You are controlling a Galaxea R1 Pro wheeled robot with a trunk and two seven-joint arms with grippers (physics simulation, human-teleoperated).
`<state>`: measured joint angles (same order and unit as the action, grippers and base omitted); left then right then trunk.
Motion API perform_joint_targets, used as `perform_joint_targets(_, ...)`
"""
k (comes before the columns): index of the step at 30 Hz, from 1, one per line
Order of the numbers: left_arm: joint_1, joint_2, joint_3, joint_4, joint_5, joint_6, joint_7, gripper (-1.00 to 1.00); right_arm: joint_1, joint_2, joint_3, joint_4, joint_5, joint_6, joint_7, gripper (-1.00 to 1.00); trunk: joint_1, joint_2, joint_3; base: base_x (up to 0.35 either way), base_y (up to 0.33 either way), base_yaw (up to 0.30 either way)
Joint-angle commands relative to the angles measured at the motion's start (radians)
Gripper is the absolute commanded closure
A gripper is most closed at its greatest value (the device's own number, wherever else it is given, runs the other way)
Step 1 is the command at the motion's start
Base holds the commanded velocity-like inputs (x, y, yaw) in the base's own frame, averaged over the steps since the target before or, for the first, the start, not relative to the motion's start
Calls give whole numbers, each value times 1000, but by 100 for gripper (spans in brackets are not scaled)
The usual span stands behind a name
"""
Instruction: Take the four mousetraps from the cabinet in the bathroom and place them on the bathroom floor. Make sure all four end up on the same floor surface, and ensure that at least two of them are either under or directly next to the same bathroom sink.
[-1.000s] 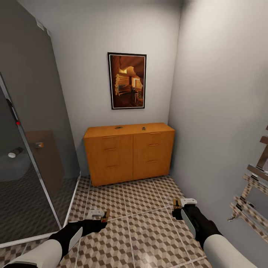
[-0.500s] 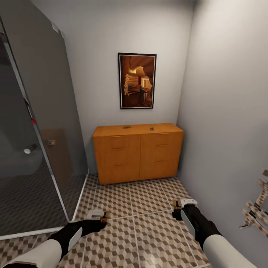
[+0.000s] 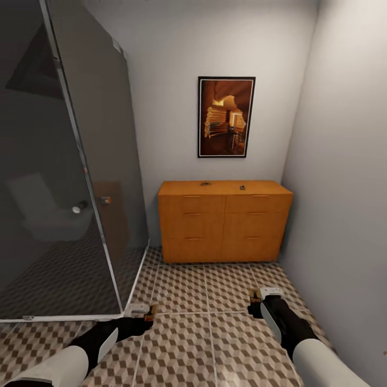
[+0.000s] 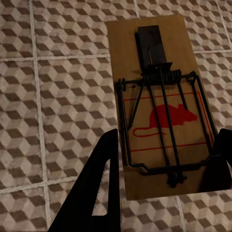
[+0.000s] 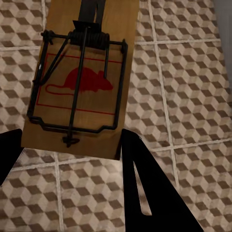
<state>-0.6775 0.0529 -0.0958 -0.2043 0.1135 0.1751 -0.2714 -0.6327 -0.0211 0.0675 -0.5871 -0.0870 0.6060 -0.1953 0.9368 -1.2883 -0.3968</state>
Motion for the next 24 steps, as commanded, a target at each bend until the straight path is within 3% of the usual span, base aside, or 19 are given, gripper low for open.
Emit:
perform_joint_targets(1,-1,1,-9,-2,9,6,2,100,0,-1,7,-2,-13,4,-8,100,0,-1,-1,0,0,279)
perform_joint_targets(11,-1,16,-6,5,12,-27,4,100,0,3,8,-1,-14,7,-5,100,0,-1,-1,0,0,280)
perform_joint_targets(16,-1,44,-6,26,53,-92,6,100,0,6,8,10,-14,11,-2,100,0,-1,-1,0,0,279)
perform_joint_targets(18,-1,57,-6,39,85,-107,5,100,0,11,8,19,-14,12,0,100,0,-1,-1,0,0,279)
perform_joint_targets(21,-1,71,-7,50,122,-117,5,100,1,30,9,37,-14,13,2,100,0,-1,-1,0,0,279)
perform_joint_targets(24,-1,87,-7,58,144,-128,5,100,1,73,9,61,-12,15,3,100,0,-1,-1,0,0,280)
